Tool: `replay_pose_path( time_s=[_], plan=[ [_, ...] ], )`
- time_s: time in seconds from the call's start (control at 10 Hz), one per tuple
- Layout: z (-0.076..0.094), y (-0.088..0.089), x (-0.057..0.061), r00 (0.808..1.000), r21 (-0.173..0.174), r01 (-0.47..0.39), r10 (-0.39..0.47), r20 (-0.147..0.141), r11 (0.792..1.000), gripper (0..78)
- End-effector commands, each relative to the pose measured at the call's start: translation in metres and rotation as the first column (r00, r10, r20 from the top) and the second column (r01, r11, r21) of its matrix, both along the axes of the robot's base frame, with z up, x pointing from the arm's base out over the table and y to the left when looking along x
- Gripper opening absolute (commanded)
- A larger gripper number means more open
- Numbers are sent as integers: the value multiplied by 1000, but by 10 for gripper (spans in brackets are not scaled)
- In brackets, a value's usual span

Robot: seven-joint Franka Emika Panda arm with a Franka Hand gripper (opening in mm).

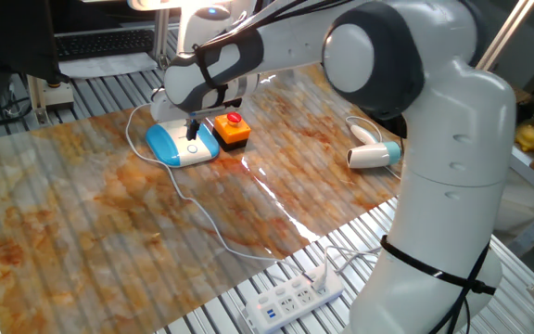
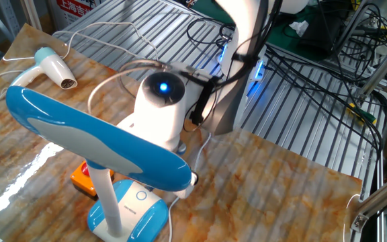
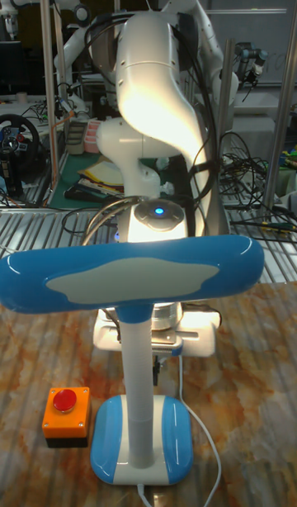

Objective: Turn off the desk lamp by pressing the button

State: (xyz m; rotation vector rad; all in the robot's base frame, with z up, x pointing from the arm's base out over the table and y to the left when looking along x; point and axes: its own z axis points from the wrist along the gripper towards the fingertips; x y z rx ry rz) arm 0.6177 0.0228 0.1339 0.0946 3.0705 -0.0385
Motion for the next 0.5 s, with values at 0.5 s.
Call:
replay_pose_path(
  time_s=[0.5],
  plan=[
    [-23,-18,23,999,4,-36,36,9,999,0]
  ],
)
